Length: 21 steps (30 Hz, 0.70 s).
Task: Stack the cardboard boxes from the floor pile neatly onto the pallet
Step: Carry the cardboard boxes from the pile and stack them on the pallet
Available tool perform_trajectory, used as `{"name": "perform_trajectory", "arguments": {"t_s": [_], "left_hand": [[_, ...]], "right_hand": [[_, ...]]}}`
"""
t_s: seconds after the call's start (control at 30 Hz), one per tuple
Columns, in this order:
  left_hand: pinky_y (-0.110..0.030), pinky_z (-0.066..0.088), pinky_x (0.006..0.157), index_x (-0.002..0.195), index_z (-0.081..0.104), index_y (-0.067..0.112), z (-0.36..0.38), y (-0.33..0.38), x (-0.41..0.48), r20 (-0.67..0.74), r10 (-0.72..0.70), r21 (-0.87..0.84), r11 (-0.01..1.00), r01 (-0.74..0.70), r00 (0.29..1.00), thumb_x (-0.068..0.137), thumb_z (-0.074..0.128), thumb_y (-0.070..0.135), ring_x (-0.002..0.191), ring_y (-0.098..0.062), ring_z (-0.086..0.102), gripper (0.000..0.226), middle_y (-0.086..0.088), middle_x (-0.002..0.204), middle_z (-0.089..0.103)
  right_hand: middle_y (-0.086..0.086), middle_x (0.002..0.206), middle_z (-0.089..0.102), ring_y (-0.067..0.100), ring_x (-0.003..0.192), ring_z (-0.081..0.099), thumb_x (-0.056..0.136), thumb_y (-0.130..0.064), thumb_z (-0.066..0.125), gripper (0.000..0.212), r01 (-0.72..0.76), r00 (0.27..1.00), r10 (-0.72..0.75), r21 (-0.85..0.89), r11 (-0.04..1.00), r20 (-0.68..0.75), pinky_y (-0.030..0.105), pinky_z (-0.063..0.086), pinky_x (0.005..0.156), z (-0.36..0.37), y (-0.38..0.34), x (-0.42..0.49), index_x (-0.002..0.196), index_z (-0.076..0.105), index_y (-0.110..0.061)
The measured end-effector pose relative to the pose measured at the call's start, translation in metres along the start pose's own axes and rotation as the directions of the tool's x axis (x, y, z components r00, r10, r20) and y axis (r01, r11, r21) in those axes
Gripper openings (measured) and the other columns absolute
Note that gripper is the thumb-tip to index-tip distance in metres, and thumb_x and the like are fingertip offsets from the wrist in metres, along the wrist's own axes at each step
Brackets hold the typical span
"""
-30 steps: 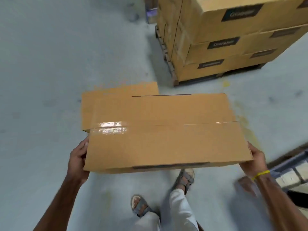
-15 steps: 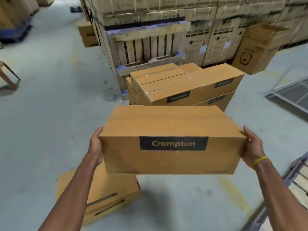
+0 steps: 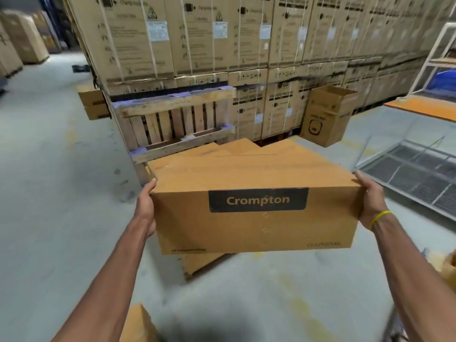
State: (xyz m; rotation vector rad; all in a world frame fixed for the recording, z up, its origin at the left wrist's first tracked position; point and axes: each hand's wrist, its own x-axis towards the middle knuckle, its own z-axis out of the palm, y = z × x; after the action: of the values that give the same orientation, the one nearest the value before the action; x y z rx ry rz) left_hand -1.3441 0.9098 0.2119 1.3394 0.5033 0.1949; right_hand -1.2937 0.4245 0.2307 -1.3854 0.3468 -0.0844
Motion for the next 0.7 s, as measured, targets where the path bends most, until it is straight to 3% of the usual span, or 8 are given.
{"name": "perform_trajectory", "arguments": {"t_s": [0.07,0.17,0.33,0.53,0.7], "left_hand": [[-0.038,0.039,0.083,0.109,0.070,0.026,0.023,0.008,0.026,-0.014,0.019,-0.009,1.000,-0.019,1.000,0.102,0.047,0.056,0.101,-0.019,0.057,0.039,-0.005,0.108,0.069],[-0.036,0.039,0.083,0.101,0.068,0.027,0.063,0.022,0.073,-0.020,0.042,-0.032,0.999,-0.042,0.999,0.103,0.047,0.055,0.098,-0.016,0.055,0.035,-0.002,0.104,0.067],[-0.033,0.035,0.067,0.084,0.065,0.023,0.134,0.061,0.146,0.047,0.113,-0.038,0.993,-0.111,0.992,0.106,0.044,0.048,0.076,-0.011,0.051,0.039,0.009,0.059,0.067],[-0.034,0.032,0.068,0.082,0.063,0.023,0.210,0.098,0.236,0.106,0.166,-0.022,0.986,-0.165,0.980,0.106,0.045,0.047,0.077,-0.011,0.047,0.038,0.001,0.078,0.057],[-0.036,0.035,0.074,0.085,0.066,0.025,0.263,0.103,0.308,0.127,0.176,0.015,0.984,-0.179,0.976,0.104,0.045,0.051,0.085,-0.012,0.050,0.038,0.003,0.082,0.061]], "right_hand": [[0.002,0.093,0.066,0.023,0.087,0.060,0.086,-0.058,0.060,0.040,0.001,1.000,-0.001,-0.002,1.000,0.003,0.039,0.045,0.082,0.002,-0.010,0.033,0.105,0.067,-0.023],[0.003,0.090,0.065,0.024,0.088,0.060,0.084,-0.060,0.062,0.040,-0.011,1.000,0.011,-0.010,1.000,-0.012,0.042,0.045,0.087,0.007,-0.030,0.089,0.097,0.067,-0.022],[0.004,0.093,0.067,0.024,0.090,0.062,0.082,-0.061,0.064,0.038,-0.002,1.000,0.002,-0.003,1.000,-0.021,0.045,0.046,0.091,0.025,-0.068,0.184,0.095,0.071,-0.026],[0.001,0.086,0.070,0.023,0.090,0.062,0.081,-0.059,0.066,0.033,0.012,0.999,-0.010,0.050,0.999,-0.041,0.044,0.047,0.095,0.037,-0.109,0.296,0.089,0.070,-0.027],[0.000,0.087,0.071,0.023,0.092,0.063,0.081,-0.061,0.064,0.035,0.005,0.999,-0.003,0.048,0.999,-0.041,0.043,0.049,0.091,0.043,-0.130,0.384,0.087,0.070,-0.027]]}}
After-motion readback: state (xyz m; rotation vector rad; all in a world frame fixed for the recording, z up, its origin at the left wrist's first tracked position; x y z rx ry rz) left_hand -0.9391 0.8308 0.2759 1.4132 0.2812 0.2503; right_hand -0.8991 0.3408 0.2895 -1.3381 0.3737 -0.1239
